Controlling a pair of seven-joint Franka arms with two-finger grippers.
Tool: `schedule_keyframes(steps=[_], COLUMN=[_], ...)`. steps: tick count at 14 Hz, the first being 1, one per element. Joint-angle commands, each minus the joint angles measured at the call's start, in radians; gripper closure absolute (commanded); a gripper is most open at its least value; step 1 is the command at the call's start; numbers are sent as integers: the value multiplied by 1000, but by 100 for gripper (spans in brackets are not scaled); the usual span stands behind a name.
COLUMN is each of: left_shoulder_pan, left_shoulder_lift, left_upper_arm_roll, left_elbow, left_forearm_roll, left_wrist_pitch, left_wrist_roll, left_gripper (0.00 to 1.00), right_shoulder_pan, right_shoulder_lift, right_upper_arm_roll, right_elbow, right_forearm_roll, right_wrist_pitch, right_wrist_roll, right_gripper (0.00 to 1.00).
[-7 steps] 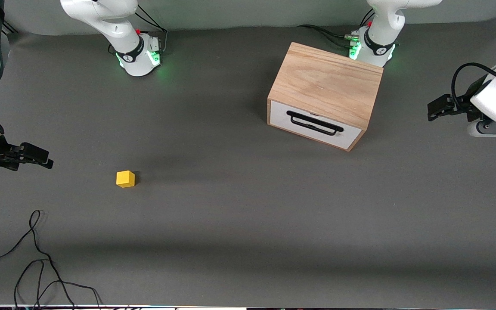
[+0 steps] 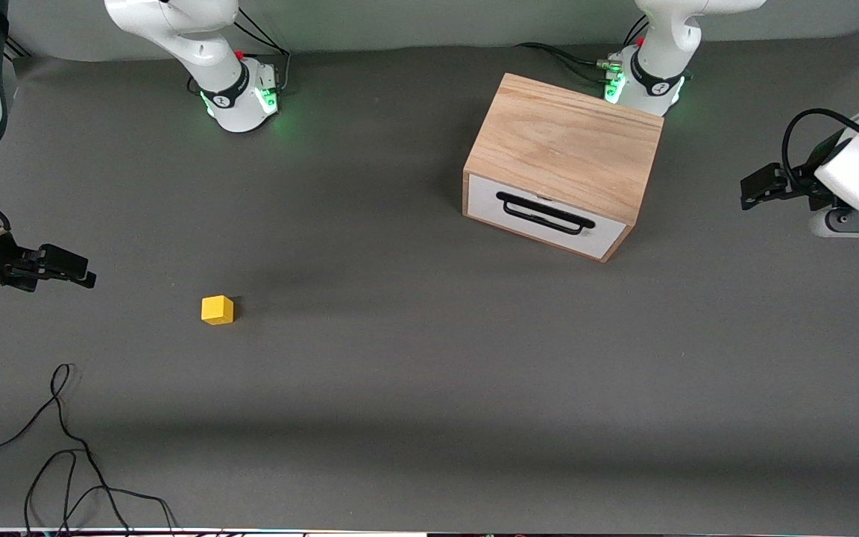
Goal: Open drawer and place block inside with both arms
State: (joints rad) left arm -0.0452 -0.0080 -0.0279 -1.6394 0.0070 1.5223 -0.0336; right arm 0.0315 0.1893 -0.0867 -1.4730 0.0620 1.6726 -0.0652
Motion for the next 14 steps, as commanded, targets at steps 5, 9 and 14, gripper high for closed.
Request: schedule_keyframes(steps=[5, 9, 14], left_shoulder_pan=[-8, -22, -33], left_shoulder_lift=[3, -1, 5], left_upper_arm_roll=[8, -29, -177], left_elbow=[21, 39, 44], left_forearm_roll=[1, -10, -12], left_wrist_pitch=[-2, -30, -22], left_wrist_roll=[14, -8, -312], left_gripper=[0, 0, 0], right_shoulder_pan=[4, 4, 4], right_shoulder_lift=[2, -5, -7], right_upper_arm_roll=[-1, -1, -2], right_elbow=[-4, -21, -23], right_forearm_roll=[1, 1, 1], right_wrist_pitch=[-10, -8, -7], right_wrist_roll=[11, 13, 13], right_gripper=[0, 0, 0])
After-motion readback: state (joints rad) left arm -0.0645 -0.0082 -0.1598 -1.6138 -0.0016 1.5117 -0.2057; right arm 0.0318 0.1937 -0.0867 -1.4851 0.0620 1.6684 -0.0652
